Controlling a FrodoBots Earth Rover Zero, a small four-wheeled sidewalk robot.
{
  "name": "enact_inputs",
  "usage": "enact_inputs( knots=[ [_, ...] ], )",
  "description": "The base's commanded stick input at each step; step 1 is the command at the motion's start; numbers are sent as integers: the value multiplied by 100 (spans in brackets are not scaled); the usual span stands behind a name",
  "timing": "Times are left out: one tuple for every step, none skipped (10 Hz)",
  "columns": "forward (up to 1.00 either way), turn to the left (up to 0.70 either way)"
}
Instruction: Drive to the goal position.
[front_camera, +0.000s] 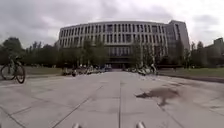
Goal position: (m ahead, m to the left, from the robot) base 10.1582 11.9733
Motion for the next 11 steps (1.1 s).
enact_inputs(
  knots=[
    [45,0],
    [45,0],
    [45,0],
    [45,0],
    [45,0],
    [45,0],
    [45,0],
    [45,0],
    [45,0],
    [45,0],
    [45,0]
  ],
)
